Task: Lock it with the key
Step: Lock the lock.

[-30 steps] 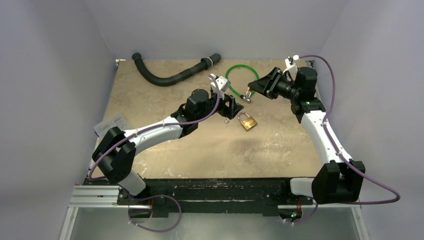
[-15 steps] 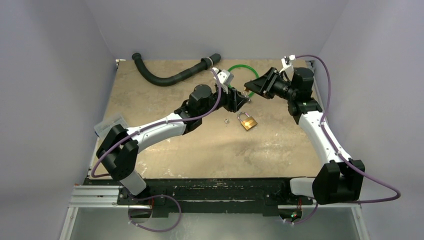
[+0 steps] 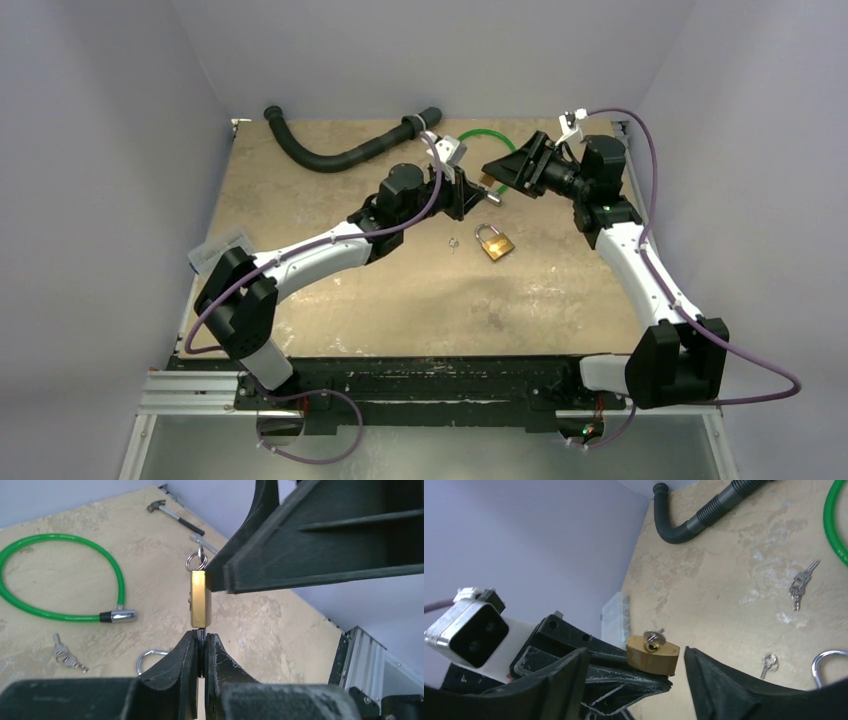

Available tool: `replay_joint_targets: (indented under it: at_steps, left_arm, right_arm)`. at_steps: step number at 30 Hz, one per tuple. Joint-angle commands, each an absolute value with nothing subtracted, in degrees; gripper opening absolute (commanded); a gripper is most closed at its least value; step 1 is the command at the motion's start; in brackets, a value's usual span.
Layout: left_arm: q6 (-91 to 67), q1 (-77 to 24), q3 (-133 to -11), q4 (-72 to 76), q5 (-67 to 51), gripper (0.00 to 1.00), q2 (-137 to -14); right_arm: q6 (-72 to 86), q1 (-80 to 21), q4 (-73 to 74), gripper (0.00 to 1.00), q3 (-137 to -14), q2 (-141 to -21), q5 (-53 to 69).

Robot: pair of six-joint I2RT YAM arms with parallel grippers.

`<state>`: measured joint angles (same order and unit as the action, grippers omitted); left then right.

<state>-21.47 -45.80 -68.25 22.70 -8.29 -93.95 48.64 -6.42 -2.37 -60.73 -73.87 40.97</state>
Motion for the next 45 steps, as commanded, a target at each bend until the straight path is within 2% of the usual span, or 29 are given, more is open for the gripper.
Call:
replay_joint_targets:
  at_steps: [1, 3, 6, 10, 12, 18, 22, 27, 36, 42, 45]
  left_arm:
    - [-17.86, -42.76, -69.81, 20.19, -13.15, 0.0, -90.59]
    - [-16.22, -40.77, -69.14, 18.98, -16.64, 0.0, -89.43]
    - [-12.79, -38.24, -68.72, 15.94, -21.16, 0.0, -87.72]
    - [-11.0, -35.42, -68.69, 12.87, -29.31, 0.0, -85.6]
    - [-11.0, -34.5, -69.44, 10.73, -33.14, 0.0, -84.99]
    - [-6.38, -34.1, -74.0, 0.59, -44.21, 0.0, -83.87]
    - [-0.88, -34.19, -76.92, -8.88, -47.7, 0.0, -83.61]
    - [-0.52, -34.41, -78.98, -12.95, -49.91, 0.0, -84.03]
    - [-0.39, -37.25, -80.95, -16.21, -50.63, 0.0, -85.22]
    - [-0.26, -38.22, -80.6, -15.91, -50.02, 0.0, -85.21]
    - [-0.26, -38.32, -80.76, -15.82, -49.94, 0.0, -85.25]
  right_arm:
    - [40.47, -5.75, -0.84, 0.86, -63.91, -72.25, 43.31]
    - [34.91, -4.97, 4.84, 0.95, -65.68, -71.63, 43.52]
    - [28.47, -2.83, 8.52, 0.99, -67.42, -70.93, 44.5]
    - [17.7, -2.04, 14.62, 0.99, -71.37, -71.61, 46.28]
    - [12.68, -2.02, 16.03, 0.99, -72.41, -71.25, 50.89]
    - [-14.11, -2.55, 21.15, 0.98, -71.77, -66.27, 57.5]
    - [-32.57, -4.55, 32.23, 0.97, -74.25, -65.78, 59.64]
    - [-49.58, -10.34, 43.49, 0.93, -75.73, -65.94, 58.14]
    - [-62.78, -17.92, 46.81, 0.86, -77.22, -68.21, 52.08]
    - [-68.17, -20.43, 50.67, 0.71, -77.57, -70.86, 48.41]
    - [-69.47, -21.41, 51.7, 0.67, -77.36, -71.03, 47.39]
